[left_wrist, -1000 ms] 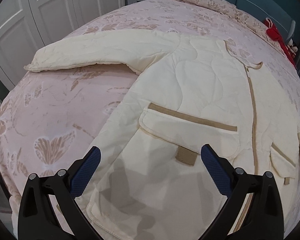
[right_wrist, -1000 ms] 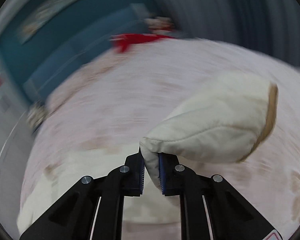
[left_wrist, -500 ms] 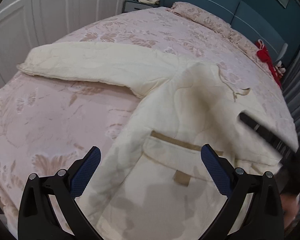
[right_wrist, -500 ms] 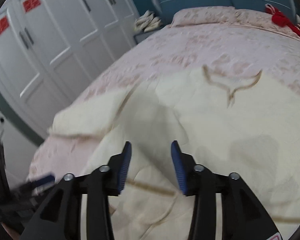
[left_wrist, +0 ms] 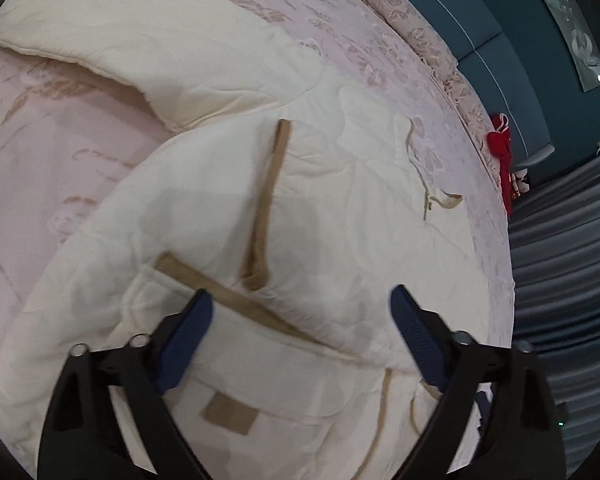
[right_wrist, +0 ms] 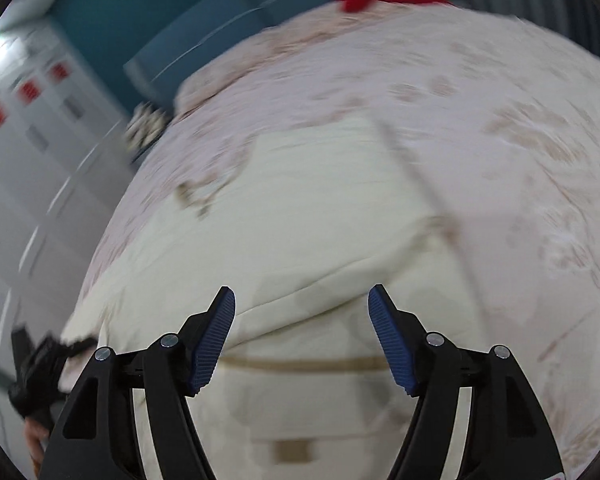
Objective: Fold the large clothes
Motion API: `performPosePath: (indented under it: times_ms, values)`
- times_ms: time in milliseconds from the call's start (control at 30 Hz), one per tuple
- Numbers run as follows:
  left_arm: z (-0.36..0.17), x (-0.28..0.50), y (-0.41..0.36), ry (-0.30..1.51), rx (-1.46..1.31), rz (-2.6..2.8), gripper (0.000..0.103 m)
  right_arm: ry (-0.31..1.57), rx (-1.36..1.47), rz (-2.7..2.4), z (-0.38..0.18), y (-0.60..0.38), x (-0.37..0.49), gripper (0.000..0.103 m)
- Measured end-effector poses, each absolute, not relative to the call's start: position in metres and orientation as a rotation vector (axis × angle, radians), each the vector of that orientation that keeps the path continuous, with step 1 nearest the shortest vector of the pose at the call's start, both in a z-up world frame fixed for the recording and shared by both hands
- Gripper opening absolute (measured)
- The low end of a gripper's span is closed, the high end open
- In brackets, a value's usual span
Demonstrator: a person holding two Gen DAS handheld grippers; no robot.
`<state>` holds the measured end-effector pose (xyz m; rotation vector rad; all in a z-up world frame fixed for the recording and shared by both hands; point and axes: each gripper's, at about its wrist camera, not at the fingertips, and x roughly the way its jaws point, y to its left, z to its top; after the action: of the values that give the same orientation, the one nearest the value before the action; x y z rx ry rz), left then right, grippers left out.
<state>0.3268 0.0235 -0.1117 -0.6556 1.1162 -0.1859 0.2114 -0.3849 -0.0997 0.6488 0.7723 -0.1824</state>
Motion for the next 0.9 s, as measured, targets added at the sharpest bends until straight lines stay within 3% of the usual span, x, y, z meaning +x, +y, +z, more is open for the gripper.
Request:
performPosePath:
  times_ms: [67, 133, 167, 200, 233, 267, 333, 500, 733, 900]
  values:
    - [-0.112, 0.335, 0.013, 1.134, -0.627, -0.191, 0.064, 0.776, 0.736, -0.208, -0.115, -0.409, 0.213, 0.067]
    - [-0.113, 0.342, 0.008, 1.140, -0.588, -0.182, 0.038, 0.770, 0.799, -0.209, -0.125, -0.417, 0.221, 0.062]
    - [-0.112, 0.347, 0.004, 1.139, -0.565, -0.188, 0.027, 0.768, 0.832, -0.220, -0.131, -0.422, 0.226, 0.055]
    - [-0.109, 0.352, 0.002, 1.141, -0.543, -0.196, 0.013, 0.763, 0.856, -0.220, -0.132, -0.428, 0.230, 0.042]
    - [-0.104, 0.357, 0.001, 1.125, -0.528, -0.209, 0.008, 0.757, 0.881, -0.215, -0.134, -0.432, 0.237, 0.034]
    - [-0.099, 0.359, 0.002, 1.109, -0.516, -0.218, 0.007, 0.756, 0.890, -0.212, -0.133, -0.435, 0.246, 0.016]
    - [-0.075, 0.366, 0.002, 1.038, -0.474, -0.235, 0.005, 0.729, 0.873, -0.189, -0.122, -0.435, 0.258, 0.009]
    - [-0.030, 0.363, 0.011, 0.875, -0.392, -0.222, 0.005, 0.582, 0.683, -0.109, -0.062, -0.407, 0.262, 0.008]
    - [-0.126, 0.355, -0.001, 1.065, -0.251, -0.138, 0.005, 0.806, 0.628, -0.198, -0.138, -0.404, 0.271, 0.006]
    - [-0.137, 0.349, -0.011, 1.018, -0.183, -0.112, 0.007, 0.837, 0.570, -0.215, -0.158, -0.399, 0.271, 0.006]
